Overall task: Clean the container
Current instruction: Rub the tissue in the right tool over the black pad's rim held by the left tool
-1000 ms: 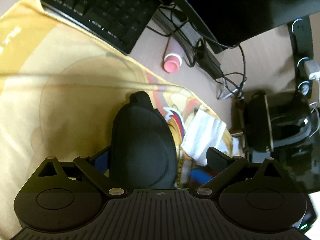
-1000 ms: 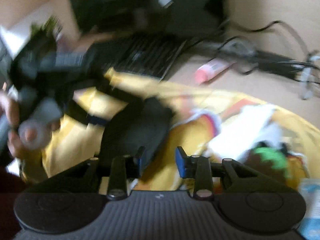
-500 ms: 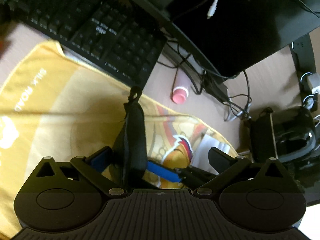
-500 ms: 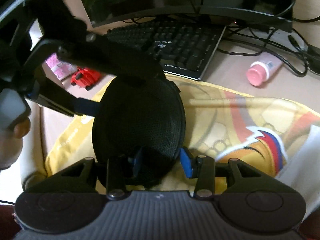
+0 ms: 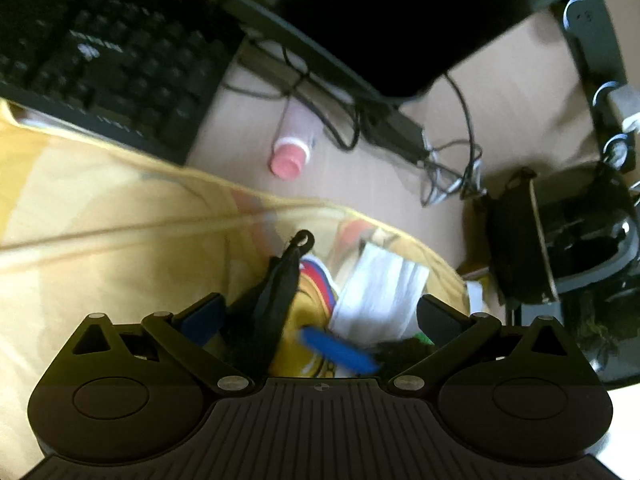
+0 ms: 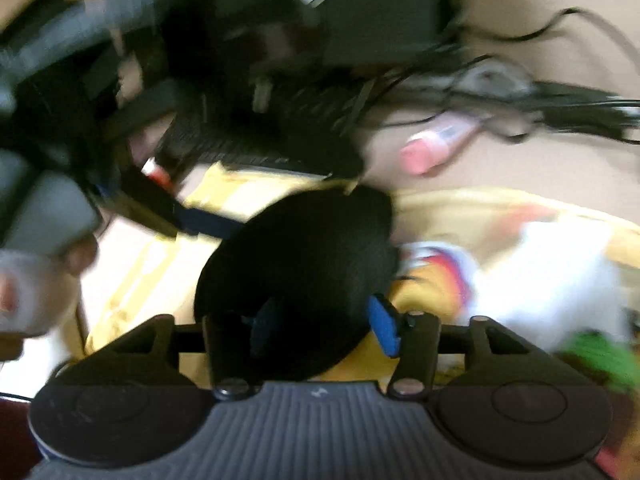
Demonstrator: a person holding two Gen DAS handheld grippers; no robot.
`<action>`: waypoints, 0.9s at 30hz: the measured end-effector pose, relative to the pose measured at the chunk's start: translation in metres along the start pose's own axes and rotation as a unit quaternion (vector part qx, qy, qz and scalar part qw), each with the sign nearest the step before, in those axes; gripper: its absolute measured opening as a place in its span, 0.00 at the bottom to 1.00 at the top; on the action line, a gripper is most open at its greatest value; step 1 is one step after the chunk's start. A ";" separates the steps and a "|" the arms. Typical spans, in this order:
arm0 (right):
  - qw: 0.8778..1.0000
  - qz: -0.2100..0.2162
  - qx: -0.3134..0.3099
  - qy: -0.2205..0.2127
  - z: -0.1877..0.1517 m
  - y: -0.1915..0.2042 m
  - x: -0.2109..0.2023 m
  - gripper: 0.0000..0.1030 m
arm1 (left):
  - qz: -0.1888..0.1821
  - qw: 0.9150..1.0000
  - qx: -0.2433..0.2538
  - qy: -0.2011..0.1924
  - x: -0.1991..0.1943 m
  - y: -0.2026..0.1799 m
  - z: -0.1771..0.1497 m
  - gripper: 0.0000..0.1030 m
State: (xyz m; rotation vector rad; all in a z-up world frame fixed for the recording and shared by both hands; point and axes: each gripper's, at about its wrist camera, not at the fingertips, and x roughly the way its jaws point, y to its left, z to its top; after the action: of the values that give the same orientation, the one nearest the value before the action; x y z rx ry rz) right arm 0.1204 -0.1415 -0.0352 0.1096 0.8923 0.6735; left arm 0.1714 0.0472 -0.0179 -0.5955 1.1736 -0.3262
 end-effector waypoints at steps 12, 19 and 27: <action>0.997 -0.066 -0.035 -0.011 -0.025 -0.002 -0.036 0.45 | -0.016 0.999 0.010 0.037 0.013 0.011 -0.019 1.00; 0.996 -0.082 -0.042 -0.006 -0.029 0.000 -0.045 0.41 | 0.073 0.980 0.185 -0.018 0.001 -0.003 -0.054 1.00; 0.996 -0.081 -0.022 -0.039 -0.011 0.007 -0.051 0.40 | 0.100 0.981 0.168 0.009 0.018 0.007 -0.056 1.00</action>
State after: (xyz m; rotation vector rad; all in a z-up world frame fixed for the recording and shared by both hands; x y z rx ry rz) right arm 0.0858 -0.1679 -0.0050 0.0236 0.8014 0.5345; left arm 0.1254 0.0285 -0.0500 -0.1782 1.1536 -0.3482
